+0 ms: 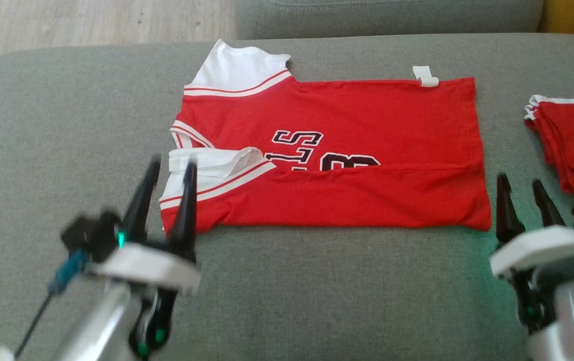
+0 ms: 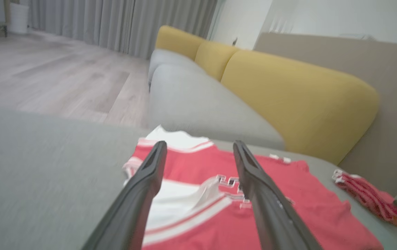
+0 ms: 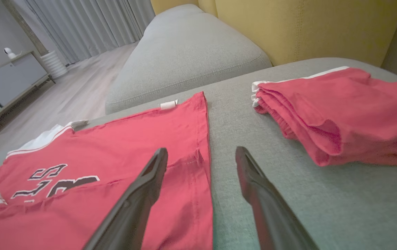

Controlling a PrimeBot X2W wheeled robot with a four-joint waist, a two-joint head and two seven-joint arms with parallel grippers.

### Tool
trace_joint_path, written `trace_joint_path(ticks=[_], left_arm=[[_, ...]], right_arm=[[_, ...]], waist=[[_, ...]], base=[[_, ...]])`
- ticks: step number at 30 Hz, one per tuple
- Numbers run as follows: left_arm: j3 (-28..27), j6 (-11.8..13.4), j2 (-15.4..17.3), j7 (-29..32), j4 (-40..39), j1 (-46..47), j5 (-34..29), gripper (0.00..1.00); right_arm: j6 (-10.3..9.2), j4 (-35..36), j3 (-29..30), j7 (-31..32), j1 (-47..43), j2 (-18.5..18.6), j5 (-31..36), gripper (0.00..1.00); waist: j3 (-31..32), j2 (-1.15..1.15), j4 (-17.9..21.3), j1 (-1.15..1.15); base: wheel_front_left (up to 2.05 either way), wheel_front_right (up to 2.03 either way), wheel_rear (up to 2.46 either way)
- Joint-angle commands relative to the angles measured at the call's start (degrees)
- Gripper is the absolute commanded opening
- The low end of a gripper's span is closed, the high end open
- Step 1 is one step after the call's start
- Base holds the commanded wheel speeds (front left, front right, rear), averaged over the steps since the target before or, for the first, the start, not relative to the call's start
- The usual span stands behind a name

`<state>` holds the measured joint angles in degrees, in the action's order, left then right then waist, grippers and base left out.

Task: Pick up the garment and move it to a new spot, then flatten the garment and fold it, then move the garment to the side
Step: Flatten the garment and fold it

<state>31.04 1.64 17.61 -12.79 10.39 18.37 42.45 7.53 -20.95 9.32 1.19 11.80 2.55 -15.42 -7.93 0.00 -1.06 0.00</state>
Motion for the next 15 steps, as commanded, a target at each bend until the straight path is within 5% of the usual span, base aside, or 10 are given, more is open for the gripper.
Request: trace_joint_path(ticks=[1,6,15], left_arm=[[-2.5,1.4,2.5,1.1,-2.7,-1.4,0.7,1.00],[-3.0,5.3,3.5,6.3,-3.5,-7.6,4.2,1.00],[-4.3,7.5,2.3,12.2,1.0,-6.1,8.8,1.00]], right_arm=[[-0.04,4.7,-0.9,0.8,-0.9,0.3,1.3,1.00],[-0.04,13.2,-0.6,4.3,-7.1,0.3,2.0,1.00],[-0.04,20.6,-2.5,8.4,-9.0,0.3,1.4,1.00]], waist=[[0.1,0.00,-0.2,0.00],[-0.3,0.00,-0.5,0.00],[-3.4,0.00,1.0,0.00]], base=[[0.00,0.00,0.00],[0.00,0.00,0.00],[0.00,0.00,0.00]])
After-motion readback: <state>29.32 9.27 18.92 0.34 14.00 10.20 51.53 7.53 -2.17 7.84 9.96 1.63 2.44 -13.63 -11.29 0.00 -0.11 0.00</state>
